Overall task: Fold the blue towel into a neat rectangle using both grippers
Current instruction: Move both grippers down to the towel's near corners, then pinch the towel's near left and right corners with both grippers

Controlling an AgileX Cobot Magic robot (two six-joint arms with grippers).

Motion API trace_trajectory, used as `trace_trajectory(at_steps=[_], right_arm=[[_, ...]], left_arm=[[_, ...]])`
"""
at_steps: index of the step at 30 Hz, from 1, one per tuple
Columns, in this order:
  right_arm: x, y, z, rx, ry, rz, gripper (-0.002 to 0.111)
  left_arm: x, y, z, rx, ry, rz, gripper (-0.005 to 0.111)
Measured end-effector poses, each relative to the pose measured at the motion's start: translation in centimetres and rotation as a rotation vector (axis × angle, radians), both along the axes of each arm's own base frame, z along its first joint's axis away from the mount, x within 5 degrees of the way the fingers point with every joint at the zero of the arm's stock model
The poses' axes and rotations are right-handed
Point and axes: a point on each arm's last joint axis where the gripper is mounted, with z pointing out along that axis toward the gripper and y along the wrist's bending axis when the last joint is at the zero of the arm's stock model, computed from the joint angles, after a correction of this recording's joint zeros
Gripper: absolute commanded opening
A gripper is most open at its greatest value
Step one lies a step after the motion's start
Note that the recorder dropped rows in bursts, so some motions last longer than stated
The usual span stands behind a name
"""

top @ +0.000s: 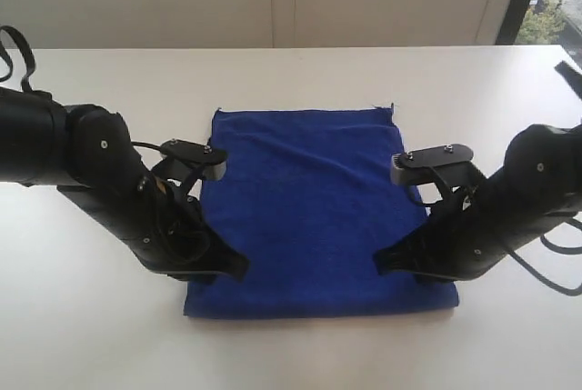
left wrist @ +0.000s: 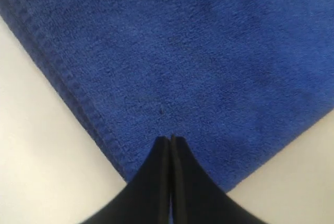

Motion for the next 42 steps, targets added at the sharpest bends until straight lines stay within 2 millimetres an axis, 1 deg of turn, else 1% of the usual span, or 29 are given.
trace_trajectory(at_steps=[2,5,7,9,12,16,22,25,31,42], right_arm=[[0.1,-0.1,-0.7,-0.020,0.016,-0.006,0.000],[0.2,-0.2,-0.7,-0.029,0.013,-0.010,0.000],[0.2,-0.2,-0.2,-0.022,-0.006,-0.013,0.000],[0.5,0.0,1.4,0.000,-0.062,-0.014,0.000],[0.6,0.0,1.9,0.006,-0.078,-0.015,0.000],[0.6,-0.2,1.0,-0.028,-0.041,-0.017,0.000],[0.8,-0.2,-1.3,-0.071,0.042,-0.022,0.000],[0.9,-0.2,-1.4,-0.069,0.038,-0.025,0.000],[0.9,-0.1,-1.4,-0.068,0.046,-0.031,0.000],[0.7,0.0,-1.4,-0.038,0.077,-0.072,0.000]], left_arm=[[0.0,0.0,-0.6,0.018,0.009,-0.008,0.000],[0.0,0.1,-0.8,0.031,0.015,-0.008,0.000],[0.0,0.2,-0.7,0.034,0.014,-0.007,0.000],[0.1,0.4,-0.1,0.033,0.003,-0.005,0.000],[0.6,0.7,0.2,0.029,-0.002,0.022,0.000],[0.8,1.0,-0.1,0.041,0.018,0.034,0.000],[0.9,1.0,-1.2,0.066,0.046,0.027,0.000],[0.9,1.1,-1.7,0.085,0.059,0.017,0.000],[0.9,1.2,-2.0,0.109,0.063,0.002,0.000],[1.1,1.2,-2.0,0.127,0.064,0.003,0.000]])
